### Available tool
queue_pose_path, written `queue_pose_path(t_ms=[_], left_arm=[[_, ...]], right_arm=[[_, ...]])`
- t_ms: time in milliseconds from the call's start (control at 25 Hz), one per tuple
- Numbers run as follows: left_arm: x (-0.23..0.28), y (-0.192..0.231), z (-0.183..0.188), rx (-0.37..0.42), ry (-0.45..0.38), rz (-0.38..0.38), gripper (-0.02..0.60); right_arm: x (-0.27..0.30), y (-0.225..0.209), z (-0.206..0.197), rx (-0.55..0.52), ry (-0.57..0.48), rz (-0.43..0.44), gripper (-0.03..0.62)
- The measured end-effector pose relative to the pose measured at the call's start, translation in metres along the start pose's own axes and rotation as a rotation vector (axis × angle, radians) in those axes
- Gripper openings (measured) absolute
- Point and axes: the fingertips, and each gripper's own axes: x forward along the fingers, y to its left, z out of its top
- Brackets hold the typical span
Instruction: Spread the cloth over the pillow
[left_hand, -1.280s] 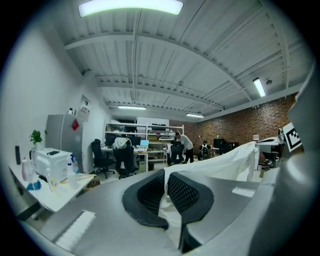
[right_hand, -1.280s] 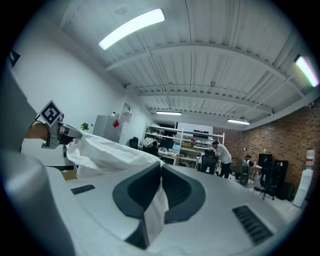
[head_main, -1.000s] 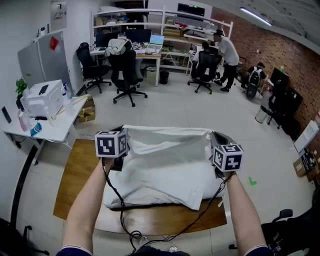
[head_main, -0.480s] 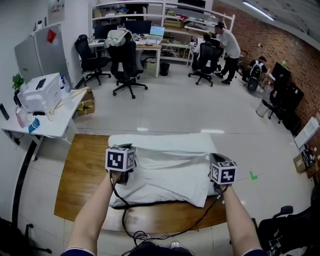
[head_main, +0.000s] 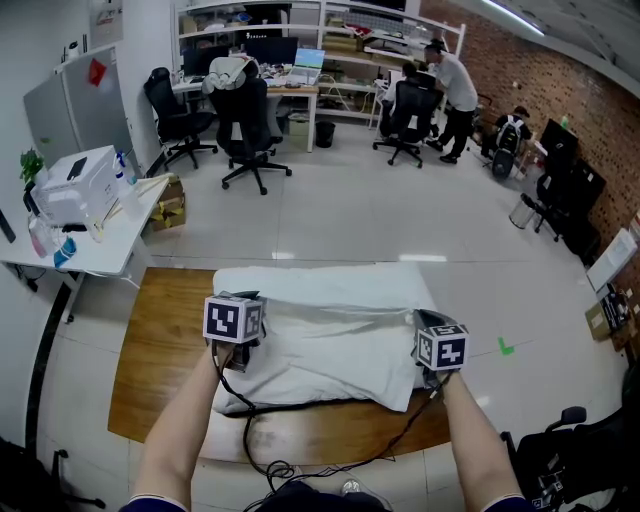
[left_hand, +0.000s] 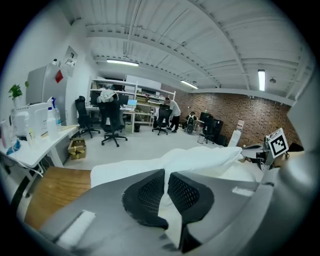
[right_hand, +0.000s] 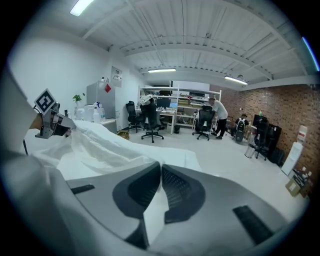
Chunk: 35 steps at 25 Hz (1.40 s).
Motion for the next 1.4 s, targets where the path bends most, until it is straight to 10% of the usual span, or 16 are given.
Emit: queue_pose_path(t_ms=[560, 1120, 1400], left_arm=[[-0.044, -0.002, 0.015, -0.005, -0.135, -0.107, 0.130], [-0.070, -0.006, -0.021, 0.108, -0.052, -0.248, 0.173], [-0.077, 0.007, -0.016, 0.045, -0.085, -0.171, 0.136]], right_arm=[[-0.013, 0.006, 0.021, 0.005, -0.049, 0.011, 0.025], [-0.016, -0.005, 0.033, 0.009, -0.031, -0.063, 0.025], [-0.015, -0.035, 0.018, 0.052, 0.004, -0.104, 0.025]])
